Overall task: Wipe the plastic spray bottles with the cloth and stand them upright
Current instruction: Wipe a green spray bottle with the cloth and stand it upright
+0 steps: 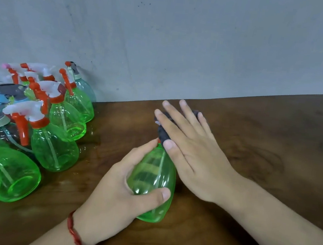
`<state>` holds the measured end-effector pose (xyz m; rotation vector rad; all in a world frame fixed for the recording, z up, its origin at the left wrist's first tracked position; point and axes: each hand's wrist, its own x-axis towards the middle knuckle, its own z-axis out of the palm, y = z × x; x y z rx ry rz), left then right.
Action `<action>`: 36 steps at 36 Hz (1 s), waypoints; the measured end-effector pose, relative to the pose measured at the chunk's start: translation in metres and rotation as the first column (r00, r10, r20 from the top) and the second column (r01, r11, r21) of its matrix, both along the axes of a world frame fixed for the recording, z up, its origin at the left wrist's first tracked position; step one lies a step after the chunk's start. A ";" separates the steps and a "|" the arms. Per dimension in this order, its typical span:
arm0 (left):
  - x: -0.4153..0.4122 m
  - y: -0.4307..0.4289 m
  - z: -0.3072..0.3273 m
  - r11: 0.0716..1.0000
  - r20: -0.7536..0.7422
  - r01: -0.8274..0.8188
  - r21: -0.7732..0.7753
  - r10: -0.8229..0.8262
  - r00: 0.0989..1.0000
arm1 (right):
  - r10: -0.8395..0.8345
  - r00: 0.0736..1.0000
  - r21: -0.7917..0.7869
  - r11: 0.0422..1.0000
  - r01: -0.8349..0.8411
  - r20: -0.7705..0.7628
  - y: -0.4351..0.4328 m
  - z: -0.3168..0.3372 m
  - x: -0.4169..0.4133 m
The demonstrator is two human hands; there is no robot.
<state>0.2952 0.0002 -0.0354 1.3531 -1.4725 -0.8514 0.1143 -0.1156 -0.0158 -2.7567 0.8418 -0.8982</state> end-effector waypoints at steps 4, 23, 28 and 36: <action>-0.002 0.003 0.002 0.999 0.021 0.009 -0.035 -0.008 1.000 | -0.003 1.000 -0.020 1.000 0.003 0.021 -0.004 0.010 -0.005; 0.015 -0.001 0.007 0.998 -0.166 0.029 -0.058 -0.039 0.985 | -0.378 0.725 0.771 0.545 -0.329 0.576 -0.030 0.015 -0.024; 0.013 -0.002 0.005 0.995 -0.160 -0.025 -0.100 0.009 0.987 | -0.595 0.491 0.751 0.332 -0.571 0.637 -0.021 0.008 -0.012; 0.002 -0.002 0.002 0.988 0.004 -0.073 -0.139 0.074 0.997 | -0.435 0.609 0.746 0.332 -0.577 0.664 0.006 -0.006 0.012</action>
